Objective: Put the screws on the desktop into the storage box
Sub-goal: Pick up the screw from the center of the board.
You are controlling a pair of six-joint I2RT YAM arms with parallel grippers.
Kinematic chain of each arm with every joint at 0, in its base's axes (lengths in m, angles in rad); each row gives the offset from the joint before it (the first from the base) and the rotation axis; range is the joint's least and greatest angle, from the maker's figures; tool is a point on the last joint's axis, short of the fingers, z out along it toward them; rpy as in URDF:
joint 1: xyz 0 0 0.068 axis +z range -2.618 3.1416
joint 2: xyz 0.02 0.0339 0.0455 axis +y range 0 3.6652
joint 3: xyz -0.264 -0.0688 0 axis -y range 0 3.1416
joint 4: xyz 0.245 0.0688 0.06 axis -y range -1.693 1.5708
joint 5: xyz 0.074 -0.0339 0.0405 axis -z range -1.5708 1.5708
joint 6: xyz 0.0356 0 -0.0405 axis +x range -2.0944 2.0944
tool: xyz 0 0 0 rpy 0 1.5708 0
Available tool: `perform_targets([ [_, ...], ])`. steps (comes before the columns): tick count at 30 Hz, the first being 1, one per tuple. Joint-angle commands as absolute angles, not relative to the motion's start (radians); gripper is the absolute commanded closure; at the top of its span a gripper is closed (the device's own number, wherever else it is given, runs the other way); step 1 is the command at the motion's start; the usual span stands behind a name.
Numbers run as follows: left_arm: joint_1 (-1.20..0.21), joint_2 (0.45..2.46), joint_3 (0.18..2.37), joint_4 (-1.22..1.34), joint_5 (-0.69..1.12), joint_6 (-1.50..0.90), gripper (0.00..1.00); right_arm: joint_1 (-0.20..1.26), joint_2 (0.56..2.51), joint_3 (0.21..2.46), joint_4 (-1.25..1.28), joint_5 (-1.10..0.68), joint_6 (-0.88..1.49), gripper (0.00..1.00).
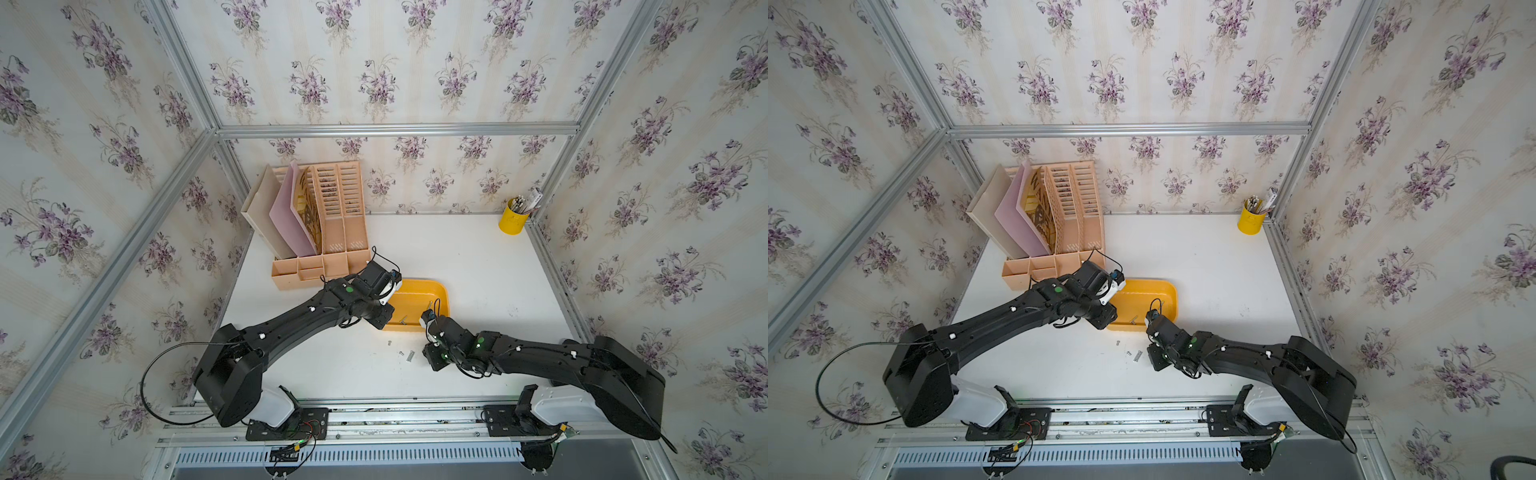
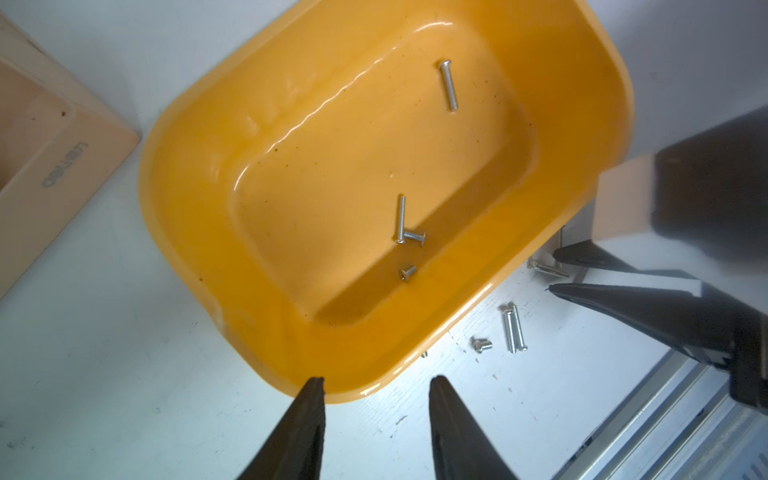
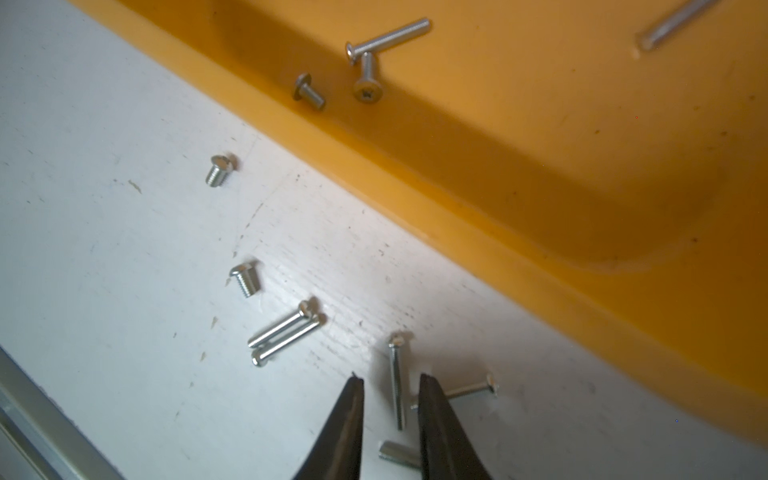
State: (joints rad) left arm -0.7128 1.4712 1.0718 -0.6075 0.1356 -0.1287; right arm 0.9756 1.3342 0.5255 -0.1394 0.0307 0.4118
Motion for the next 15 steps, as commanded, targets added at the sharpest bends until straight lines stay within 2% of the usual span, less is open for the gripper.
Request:
perform_targets([
  [1, -0.705, 1.463, 1.065, -0.591, 0.144, -0.137, 0.54, 0.976, 1.342, 0.535, -0.129, 0.055, 0.393, 0.73],
  [6, -0.702, 1.458, 1.053, -0.588, 0.144, -0.138, 0.54, 0.981, 1.39, 0.56, -0.159, 0.056, 0.399, 0.76],
  [15, -0.696, 1.439, 1.025, -0.572, 0.159, -0.143, 0.54, 1.0, 1.428, 0.622, -0.263, 0.067, 0.411, 0.76],
])
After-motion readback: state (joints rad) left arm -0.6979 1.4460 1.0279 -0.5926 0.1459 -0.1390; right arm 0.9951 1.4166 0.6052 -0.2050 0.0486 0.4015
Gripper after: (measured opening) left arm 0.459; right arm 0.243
